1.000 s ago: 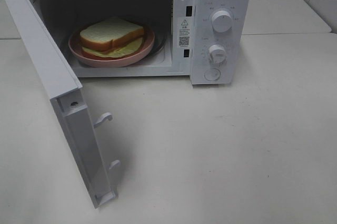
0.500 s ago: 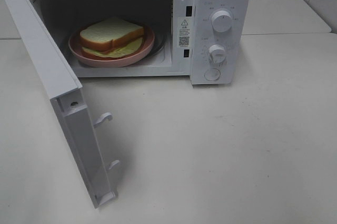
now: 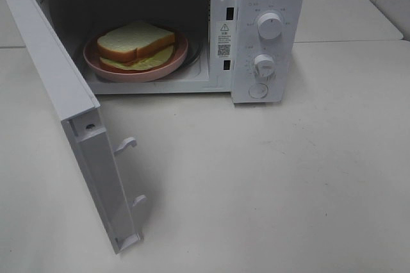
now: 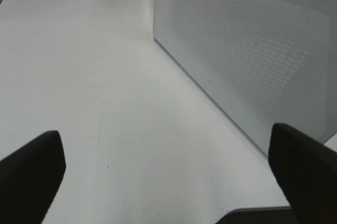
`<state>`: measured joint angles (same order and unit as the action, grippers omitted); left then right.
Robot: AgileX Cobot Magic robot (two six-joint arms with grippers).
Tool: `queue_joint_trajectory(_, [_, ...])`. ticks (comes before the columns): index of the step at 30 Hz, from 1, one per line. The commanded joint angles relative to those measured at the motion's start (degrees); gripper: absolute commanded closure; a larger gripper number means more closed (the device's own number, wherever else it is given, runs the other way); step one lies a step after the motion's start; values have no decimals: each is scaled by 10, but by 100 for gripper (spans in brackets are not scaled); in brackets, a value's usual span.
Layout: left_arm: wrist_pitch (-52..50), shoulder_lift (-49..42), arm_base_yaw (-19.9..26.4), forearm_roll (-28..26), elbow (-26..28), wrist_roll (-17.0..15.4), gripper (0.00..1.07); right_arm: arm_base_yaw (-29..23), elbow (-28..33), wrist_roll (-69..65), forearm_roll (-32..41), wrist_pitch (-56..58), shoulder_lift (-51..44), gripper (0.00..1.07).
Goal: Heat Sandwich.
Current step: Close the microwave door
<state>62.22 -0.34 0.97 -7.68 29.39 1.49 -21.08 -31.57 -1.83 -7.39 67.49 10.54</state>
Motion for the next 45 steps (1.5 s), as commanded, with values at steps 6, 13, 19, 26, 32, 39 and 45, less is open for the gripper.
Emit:
queue_joint_trajectory(6, [-8, -9, 1, -3, 1, 1, 9, 62, 6, -41, 0, -55, -5, 31])
queue_joint_trajectory(13, [-8, -9, 1, -3, 1, 1, 9, 100, 6, -42, 1, -66, -5, 31])
queue_joint_trajectory(19, [-8, -9, 1, -3, 1, 1, 9, 129, 23, -54, 2, -96, -32, 31])
queue_joint_trajectory(26, [-8, -9, 1, -3, 1, 1, 9, 168, 28, -55, 5, -104, -93, 31])
queue_joint_trajectory(32, [-8, -9, 1, -3, 1, 1, 9, 195, 28, -53, 18, -104, -123, 31])
queue_joint_trajectory(39, [-8, -6, 1, -3, 1, 1, 9, 196, 28, -53, 22, -104, -123, 31])
queue_joint_trajectory(45, [-8, -6, 1, -3, 1, 1, 9, 196, 28, -53, 22, -104, -123, 31])
